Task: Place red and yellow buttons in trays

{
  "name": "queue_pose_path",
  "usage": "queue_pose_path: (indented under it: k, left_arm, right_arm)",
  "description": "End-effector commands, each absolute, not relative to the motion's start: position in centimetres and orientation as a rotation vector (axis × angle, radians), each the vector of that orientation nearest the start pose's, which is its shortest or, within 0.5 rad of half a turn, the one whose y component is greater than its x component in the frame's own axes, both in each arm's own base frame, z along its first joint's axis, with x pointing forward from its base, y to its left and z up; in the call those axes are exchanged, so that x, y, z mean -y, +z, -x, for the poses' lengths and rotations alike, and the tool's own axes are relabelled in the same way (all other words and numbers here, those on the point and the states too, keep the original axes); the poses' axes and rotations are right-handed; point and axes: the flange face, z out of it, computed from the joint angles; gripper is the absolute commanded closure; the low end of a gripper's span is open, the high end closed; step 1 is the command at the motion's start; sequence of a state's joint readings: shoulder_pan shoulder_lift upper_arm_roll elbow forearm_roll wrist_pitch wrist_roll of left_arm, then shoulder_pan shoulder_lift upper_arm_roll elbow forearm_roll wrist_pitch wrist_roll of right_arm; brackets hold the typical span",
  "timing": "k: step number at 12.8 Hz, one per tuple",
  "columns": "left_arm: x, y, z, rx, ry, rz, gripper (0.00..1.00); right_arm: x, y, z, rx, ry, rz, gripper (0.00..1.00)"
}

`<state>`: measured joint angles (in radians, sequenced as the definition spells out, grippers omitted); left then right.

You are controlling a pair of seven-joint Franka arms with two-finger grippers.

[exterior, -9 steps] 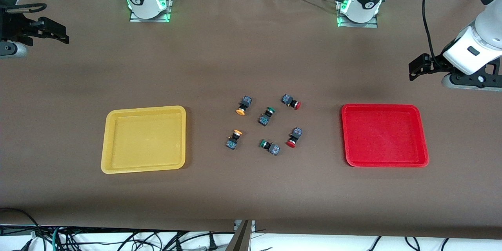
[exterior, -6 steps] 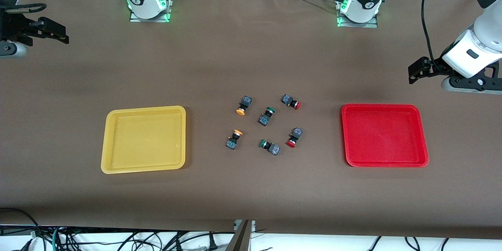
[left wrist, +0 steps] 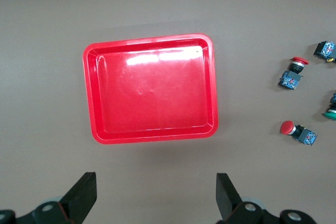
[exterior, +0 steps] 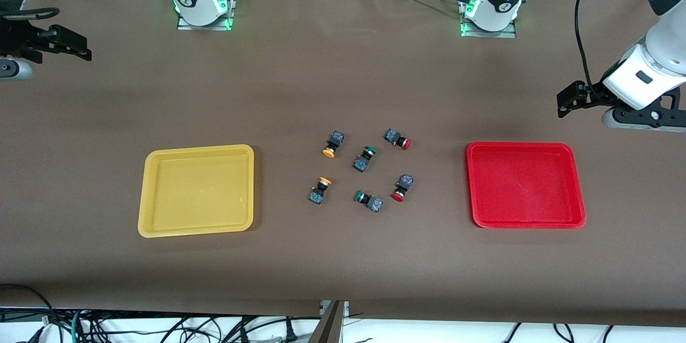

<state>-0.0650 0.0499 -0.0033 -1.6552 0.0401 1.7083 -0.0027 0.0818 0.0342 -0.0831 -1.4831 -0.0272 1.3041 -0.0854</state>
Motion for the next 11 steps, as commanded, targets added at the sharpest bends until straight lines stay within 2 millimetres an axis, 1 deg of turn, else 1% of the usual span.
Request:
queue_pose_path:
  k: [1, 2, 4, 6, 8, 9, 10, 11]
  left_arm:
    - [3.6, 56.6, -58.4, -0.116, -0.006, 3.109, 0.00]
    - [3.5, 56.5, -58.4, -0.114, -0.006, 3.109, 0.00]
    - [3.5, 56.0, -58.6, -0.114, 0.006, 3.109, 0.00]
    - [3.4, 56.1, -58.6, -0.112, 0.003, 3.109, 0.00]
    - [3.3, 56.0, -58.7, -0.109, 0.006, 3.111, 0.00]
    - [3.5, 56.0, -58.7, -0.111, 0.006, 3.112, 0.00]
    - [4.1, 55.5, -58.8, -0.126, 0.017, 3.112, 0.00]
    - [4.6, 54.7, -59.2, -0.137, 0.036, 3.112, 0.00]
  right_arm:
    - [0.7, 61.7, -54.4, 0.114, 0.347, 3.153, 0.00]
    - [0.7, 60.3, -55.1, 0.111, 0.389, 3.153, 0.00]
    - [0.9, 60.3, -55.2, 0.109, 0.375, 3.158, 0.00]
    - [1.3, 58.8, -55.9, 0.092, 0.417, 3.154, 0.00]
    - [0.7, 55.2, -57.7, 0.103, 0.490, 3.131, 0.00]
    - [-0.4, 53.8, -58.6, 0.117, 0.484, 3.137, 0.00]
    - [-1.8, 50.6, -60.1, 0.143, 0.512, 3.136, 0.00]
    - [-2.5, 47.8, -61.2, 0.135, 0.540, 3.130, 0.00]
